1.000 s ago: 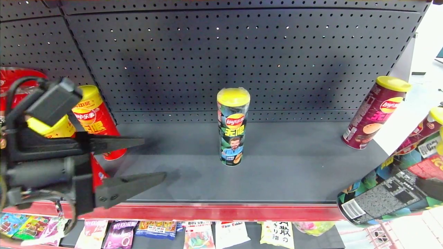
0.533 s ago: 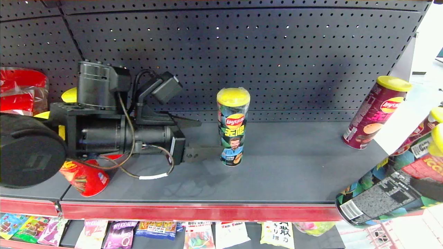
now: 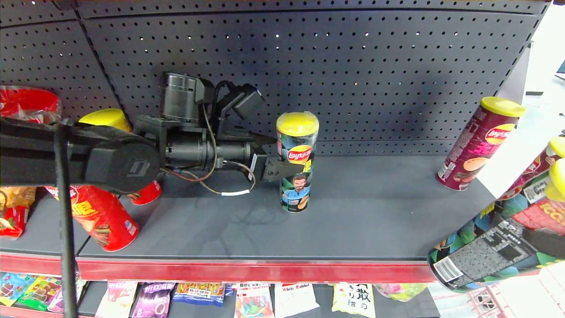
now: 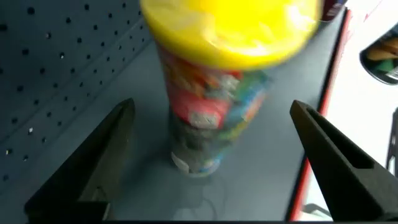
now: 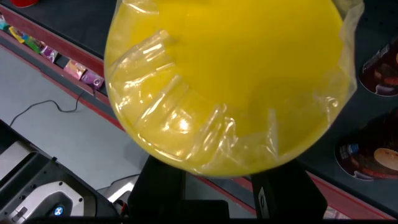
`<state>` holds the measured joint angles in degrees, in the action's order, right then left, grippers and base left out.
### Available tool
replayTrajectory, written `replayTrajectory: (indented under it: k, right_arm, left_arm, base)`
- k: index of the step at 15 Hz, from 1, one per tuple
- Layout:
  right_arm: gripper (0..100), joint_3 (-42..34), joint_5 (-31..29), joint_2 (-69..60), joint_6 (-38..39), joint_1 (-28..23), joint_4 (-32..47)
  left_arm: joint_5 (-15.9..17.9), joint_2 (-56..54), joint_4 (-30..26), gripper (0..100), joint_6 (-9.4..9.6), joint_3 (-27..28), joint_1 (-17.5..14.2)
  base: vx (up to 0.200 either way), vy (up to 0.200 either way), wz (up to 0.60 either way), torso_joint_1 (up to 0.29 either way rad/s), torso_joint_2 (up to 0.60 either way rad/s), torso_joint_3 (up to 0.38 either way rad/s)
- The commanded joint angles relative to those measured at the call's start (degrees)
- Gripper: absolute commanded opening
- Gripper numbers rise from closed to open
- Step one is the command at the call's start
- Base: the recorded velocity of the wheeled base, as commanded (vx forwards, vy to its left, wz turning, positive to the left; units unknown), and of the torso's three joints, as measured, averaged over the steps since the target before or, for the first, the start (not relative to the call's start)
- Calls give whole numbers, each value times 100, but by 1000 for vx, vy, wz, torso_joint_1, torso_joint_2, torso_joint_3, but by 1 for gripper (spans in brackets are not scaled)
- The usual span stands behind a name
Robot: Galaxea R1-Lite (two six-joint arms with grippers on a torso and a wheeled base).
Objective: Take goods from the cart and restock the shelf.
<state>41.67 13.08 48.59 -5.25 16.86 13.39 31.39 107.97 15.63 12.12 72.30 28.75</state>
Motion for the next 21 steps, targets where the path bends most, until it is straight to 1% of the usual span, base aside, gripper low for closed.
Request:
replayTrajectory:
  k: [1,2,3,6,11,12,15,16,19,21]
  right_arm:
    - [0,-1,2,1,7,2,6]
    - [0,-1,2,1,7,2,6]
    - [0,-1,2,10,7,-7,6]
    - [0,-1,2,36,7,-7,6]
    - [0,8,2,45,7,-16,6]
    - [0,-1,-7,45,7,-16,6]
    - [0,-1,-7,45,7,-16,6]
    - [0,-1,-7,36,7,-16,6]
    - [0,-10,-7,36,7,-25,6]
    - [0,-10,-7,36,7,-25,6]
  left_arm:
    - [-19,286,2,100,1,284,8]
    - [-19,286,2,100,1,284,8]
    - [-37,382,2,100,1,434,61]
    - [-45,453,-16,100,1,566,166]
    - [-45,629,10,100,1,706,175]
    - [-45,787,10,100,1,900,175]
    - [-98,910,2,100,1,1040,219]
    - [-98,927,10,0,1,1067,237]
    - [-80,901,-25,0,10,1058,237]
    - [7,699,-51,0,10,891,237]
  base:
    - [0,0,0,0,0,0]
    - [0,0,0,0,0,0]
    - [0,0,0,0,0,0]
    - [0,0,0,0,0,0]
    - [0,0,0,0,0,0]
    - [0,0,0,0,0,0]
    - [0,0,0,0,0,0]
    - [0,0,0,0,0,0]
    - [0,0,0,0,0,0]
    - [0,0,0,0,0,0]
